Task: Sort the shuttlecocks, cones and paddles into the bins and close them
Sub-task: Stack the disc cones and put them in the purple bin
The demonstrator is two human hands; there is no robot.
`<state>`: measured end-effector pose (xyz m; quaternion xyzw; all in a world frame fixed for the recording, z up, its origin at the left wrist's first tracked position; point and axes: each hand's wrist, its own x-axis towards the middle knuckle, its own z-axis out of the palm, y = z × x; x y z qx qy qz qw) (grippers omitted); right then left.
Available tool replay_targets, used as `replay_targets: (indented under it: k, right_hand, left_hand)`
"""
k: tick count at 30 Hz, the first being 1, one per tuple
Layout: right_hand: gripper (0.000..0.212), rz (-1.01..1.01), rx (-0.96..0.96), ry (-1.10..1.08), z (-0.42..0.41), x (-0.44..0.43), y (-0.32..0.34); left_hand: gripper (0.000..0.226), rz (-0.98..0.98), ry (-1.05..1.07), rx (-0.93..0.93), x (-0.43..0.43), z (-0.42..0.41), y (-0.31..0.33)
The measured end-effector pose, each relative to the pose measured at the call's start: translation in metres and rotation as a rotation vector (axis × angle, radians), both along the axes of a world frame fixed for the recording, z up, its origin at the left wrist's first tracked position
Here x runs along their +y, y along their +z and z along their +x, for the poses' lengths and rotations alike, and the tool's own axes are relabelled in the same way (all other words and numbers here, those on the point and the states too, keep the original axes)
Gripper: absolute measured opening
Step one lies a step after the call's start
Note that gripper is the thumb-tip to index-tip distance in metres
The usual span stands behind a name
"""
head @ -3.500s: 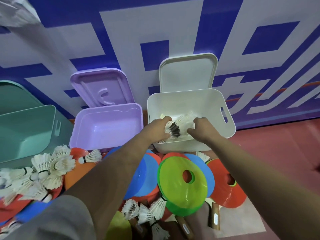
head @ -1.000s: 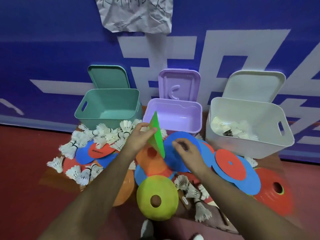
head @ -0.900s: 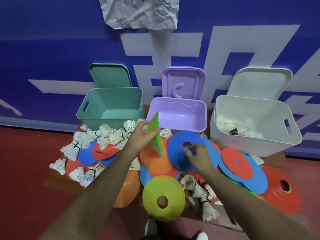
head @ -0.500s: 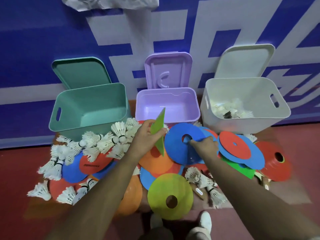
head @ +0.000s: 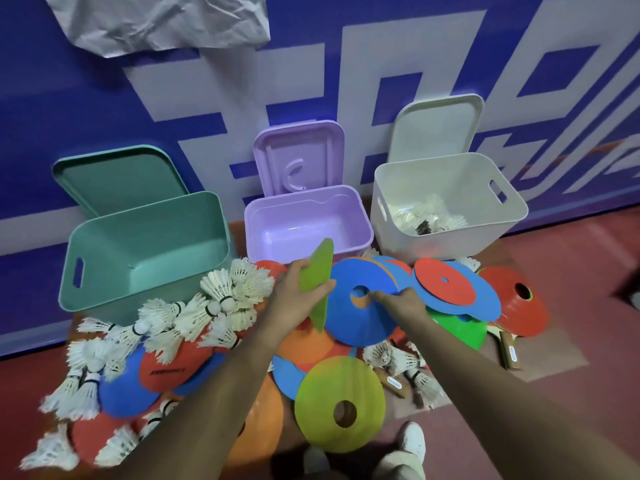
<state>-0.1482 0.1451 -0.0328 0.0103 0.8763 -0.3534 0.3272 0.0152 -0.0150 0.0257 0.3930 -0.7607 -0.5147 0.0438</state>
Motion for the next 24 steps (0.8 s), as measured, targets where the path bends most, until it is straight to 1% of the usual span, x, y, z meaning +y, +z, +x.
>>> replay_targets:
  k: [2, 4, 5, 6, 8, 9, 12, 14, 17, 19, 21, 23, 24]
  right_hand:
    - [0.054, -0.053, -0.057, -0.035, 0.005, 0.0, -0.005]
    - [0.051, -0.132, -0.144, -0.1, 0.01, 0.001, -0.009]
    - [0.051, -0.14, -0.154, -0.112, 0.011, 0.001, -0.01]
    - [0.053, -0.122, -0.14, -0.123, 0.013, -0.001, -0.01]
    - [0.07, -0.051, -0.077, -0.104, 0.015, -0.001, -0.012]
    - [0.074, -0.038, -0.06, -0.099, 0.014, 0.001, -0.016]
    - [0.066, -0.153, -0.095, -0.176, 0.011, 0.006, -0.02]
    - [0.056, -0.271, -0.139, -0.257, 0.009, 0.011, -0.021]
    - [0.054, -0.391, -0.233, -0.294, 0.004, 0.015, -0.024]
    - [0.046, -0.47, -0.328, -0.252, 0.002, 0.015, -0.019]
    - [0.03, -0.571, -0.34, -0.161, 0.002, 0.013, -0.01]
    - [0.018, -0.658, -0.23, -0.044, 0.003, 0.012, 0.005]
    - [0.017, -0.691, -0.157, 0.039, 0.005, 0.012, 0.015]
  left_hand:
    - [0.077, -0.01, -0.013, 0.002, 0.003, 0.002, 0.001]
    - [0.077, -0.006, -0.01, 0.015, 0.004, 0.006, -0.002]
    - [0.076, -0.008, -0.006, 0.023, 0.004, 0.007, -0.003]
    - [0.076, -0.009, 0.008, 0.02, 0.003, 0.008, -0.008]
    - [0.075, -0.004, 0.031, -0.007, 0.001, 0.011, -0.018]
    - [0.075, 0.004, 0.034, -0.024, 0.001, 0.012, -0.022]
    - [0.071, 0.006, 0.037, -0.041, 0.005, 0.012, -0.02]
    - [0.07, -0.015, 0.029, -0.041, 0.01, 0.009, -0.015]
    - [0.073, -0.039, 0.035, -0.051, 0.016, 0.0, -0.013]
    - [0.073, -0.038, 0.066, -0.051, 0.019, -0.007, -0.012]
    - [0.074, -0.038, 0.082, -0.044, 0.022, -0.01, -0.009]
    - [0.076, -0.056, 0.115, -0.034, 0.027, -0.013, -0.003]
    - [0.073, -0.055, 0.14, -0.02, 0.029, -0.014, -0.001]
